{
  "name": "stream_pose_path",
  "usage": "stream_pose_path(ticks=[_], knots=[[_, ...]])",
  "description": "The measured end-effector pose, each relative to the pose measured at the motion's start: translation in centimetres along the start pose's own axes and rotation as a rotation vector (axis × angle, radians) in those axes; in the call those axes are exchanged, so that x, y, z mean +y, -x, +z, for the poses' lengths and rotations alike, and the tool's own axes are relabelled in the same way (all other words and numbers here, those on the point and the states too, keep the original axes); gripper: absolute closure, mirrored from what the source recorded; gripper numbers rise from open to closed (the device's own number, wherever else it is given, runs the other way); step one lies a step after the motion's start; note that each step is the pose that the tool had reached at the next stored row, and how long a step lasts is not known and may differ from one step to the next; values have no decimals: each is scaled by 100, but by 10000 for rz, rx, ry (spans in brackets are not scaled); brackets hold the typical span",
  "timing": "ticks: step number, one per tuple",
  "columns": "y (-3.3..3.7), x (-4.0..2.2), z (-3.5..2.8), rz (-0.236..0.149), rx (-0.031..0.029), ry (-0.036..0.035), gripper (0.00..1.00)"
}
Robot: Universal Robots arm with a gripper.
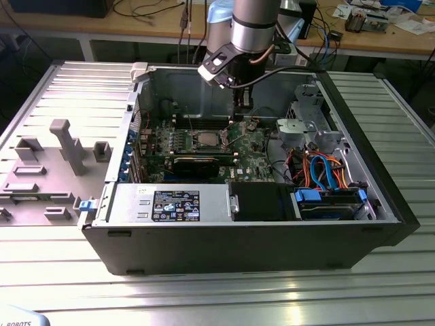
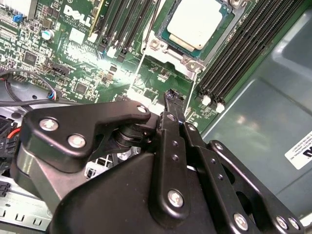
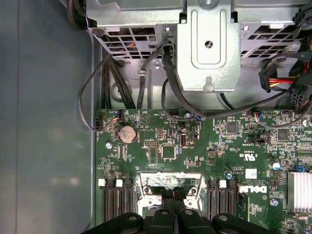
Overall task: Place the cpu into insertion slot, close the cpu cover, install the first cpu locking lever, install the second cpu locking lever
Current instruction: 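Close the cpu cover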
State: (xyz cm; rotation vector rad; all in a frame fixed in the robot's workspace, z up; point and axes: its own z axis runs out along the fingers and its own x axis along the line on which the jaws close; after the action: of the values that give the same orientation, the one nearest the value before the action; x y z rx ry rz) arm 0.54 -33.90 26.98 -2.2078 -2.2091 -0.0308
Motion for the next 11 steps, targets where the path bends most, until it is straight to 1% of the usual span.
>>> stream_pose_path(ticks=[4,11], knots=[[0,32,0,-1,0,-1,89],[-1,69,0,-3,0,-1,89]])
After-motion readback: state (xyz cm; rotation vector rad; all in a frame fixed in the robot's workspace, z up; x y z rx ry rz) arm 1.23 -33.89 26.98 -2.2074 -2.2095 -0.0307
